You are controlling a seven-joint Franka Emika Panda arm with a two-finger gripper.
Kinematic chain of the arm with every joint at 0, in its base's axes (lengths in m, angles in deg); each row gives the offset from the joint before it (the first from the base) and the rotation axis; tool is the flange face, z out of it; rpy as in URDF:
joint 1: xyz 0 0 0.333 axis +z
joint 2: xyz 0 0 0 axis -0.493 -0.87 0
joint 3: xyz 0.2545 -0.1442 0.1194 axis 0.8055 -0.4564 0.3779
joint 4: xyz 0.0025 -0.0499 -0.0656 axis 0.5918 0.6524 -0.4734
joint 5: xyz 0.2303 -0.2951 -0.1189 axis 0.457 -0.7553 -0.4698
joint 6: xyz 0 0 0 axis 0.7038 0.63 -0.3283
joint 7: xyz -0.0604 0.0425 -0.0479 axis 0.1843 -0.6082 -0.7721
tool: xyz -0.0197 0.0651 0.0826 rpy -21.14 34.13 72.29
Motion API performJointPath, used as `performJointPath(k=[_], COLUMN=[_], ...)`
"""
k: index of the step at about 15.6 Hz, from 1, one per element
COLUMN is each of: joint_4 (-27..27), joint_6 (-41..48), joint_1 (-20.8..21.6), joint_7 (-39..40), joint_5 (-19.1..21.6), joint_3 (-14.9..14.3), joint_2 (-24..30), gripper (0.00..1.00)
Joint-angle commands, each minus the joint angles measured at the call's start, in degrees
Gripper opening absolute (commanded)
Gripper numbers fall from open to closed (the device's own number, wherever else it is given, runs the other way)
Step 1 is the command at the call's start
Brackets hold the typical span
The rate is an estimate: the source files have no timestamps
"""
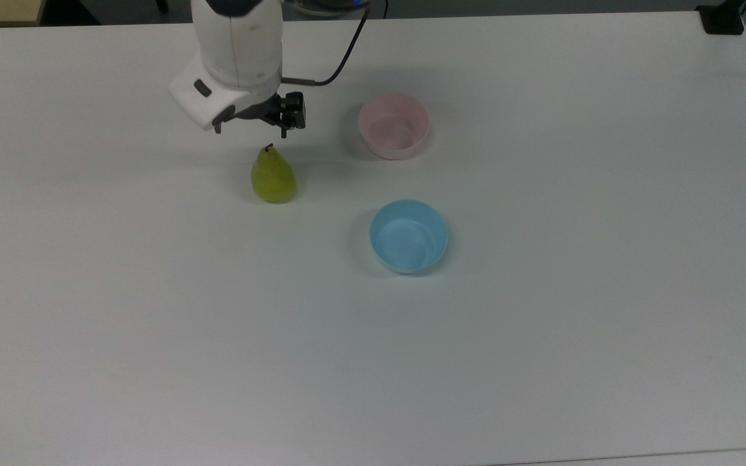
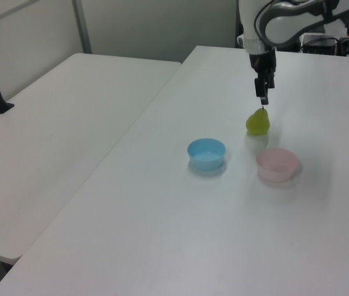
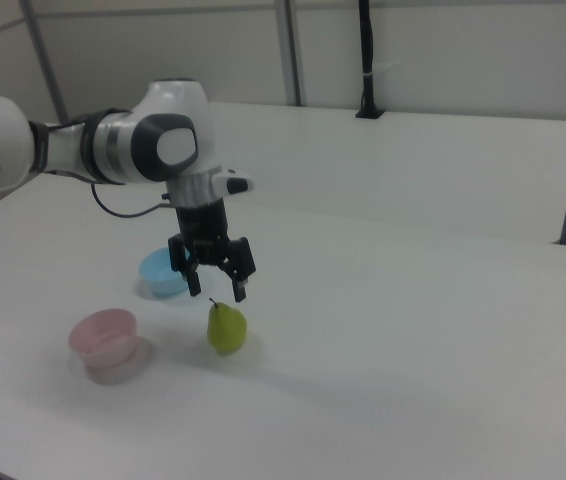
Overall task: Place the pear in the bowl
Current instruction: 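Move the open gripper down over the green pear, then close the gripper around the green pear and lift it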
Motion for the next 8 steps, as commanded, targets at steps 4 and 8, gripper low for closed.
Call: performJointPath(k=[4,8], joint_4=[1.06,0.97], joint_6=[-5.05,-6.37], joint_1=[3.77,4.83], joint_7=[0.46,-0.07], joint_5=[-2.26,-2.44], joint_3=[-0.75,-0.75], joint_2=[-5.08,-6.93], gripper=[1.0,1.0])
